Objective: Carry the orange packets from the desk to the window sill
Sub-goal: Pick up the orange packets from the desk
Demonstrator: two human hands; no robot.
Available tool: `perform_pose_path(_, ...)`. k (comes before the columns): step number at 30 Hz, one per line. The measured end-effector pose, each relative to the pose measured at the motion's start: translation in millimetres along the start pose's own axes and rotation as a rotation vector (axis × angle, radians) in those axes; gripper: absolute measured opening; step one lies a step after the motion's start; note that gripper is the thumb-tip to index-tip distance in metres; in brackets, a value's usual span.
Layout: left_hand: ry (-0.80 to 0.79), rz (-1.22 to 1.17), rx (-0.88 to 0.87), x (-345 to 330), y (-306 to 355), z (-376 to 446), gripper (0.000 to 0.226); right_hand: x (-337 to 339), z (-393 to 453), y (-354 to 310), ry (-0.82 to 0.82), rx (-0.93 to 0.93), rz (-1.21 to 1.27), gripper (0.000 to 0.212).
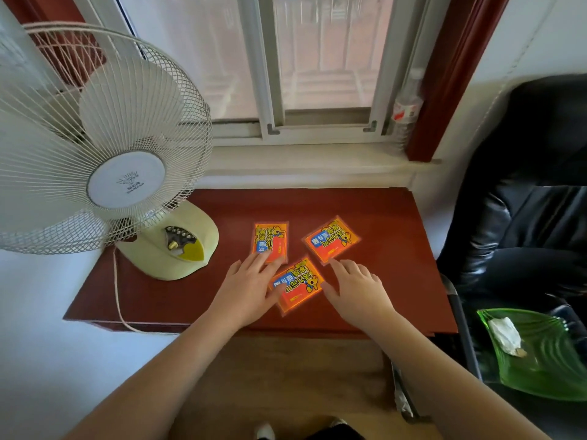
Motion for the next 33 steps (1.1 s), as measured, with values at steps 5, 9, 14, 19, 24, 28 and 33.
perform_pose_path(5, -0.056, -0.061, 0.042, -31.3, -29.0, 13.3, 0.058, -38.6, 32.3, -1.6, -0.095, -0.033, 0.005, 0.062)
perform_pose_path(9, -0.117, -0.089, 0.018, -58.4, -48.1, 23.8, 0.057, -72.1, 52.7, 1.8, -0.173, -0.135, 0.020, 0.065)
perform_pose_path(14, -0.174, -0.107, -0.020, -76.8, -70.0, 45.7, 0.058, -108.2, 68.0, 13.4, -0.221, -0.337, 0.096, 0.072)
perform_pose_path(19, -0.216, -0.119, -0.042, -86.6, -84.4, 69.9, 0.058, -127.3, 83.9, 28.1, -0.196, -0.522, 0.109, 0.078)
perform_pose_path(24, -0.220, -0.147, -0.041, -93.3, -98.6, 88.2, 0.055, -139.6, 87.1, 41.6, -0.179, -0.657, 0.092, 0.080)
perform_pose_path(28, -0.249, -0.212, 0.070, -104.1, -117.7, 99.4, 0.051, -150.5, 85.2, 53.4, -0.203, -0.773, 0.146, 0.090)
perform_pose_path(33, -0.372, -0.405, 0.371, -131.7, -144.5, 109.4, 0.048, -154.4, 80.5, 58.8, -0.210, -0.831, 0.204, 0.079)
Point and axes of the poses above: each hand's wrist, its own z-axis towards the middle knuckle, its own x-axis out of the back of the hand, y = z × x, the point moved 10 cm from there along z, towards the middle knuckle, and after that the axes turned 2 degrees about x, right-handed, at the moved point
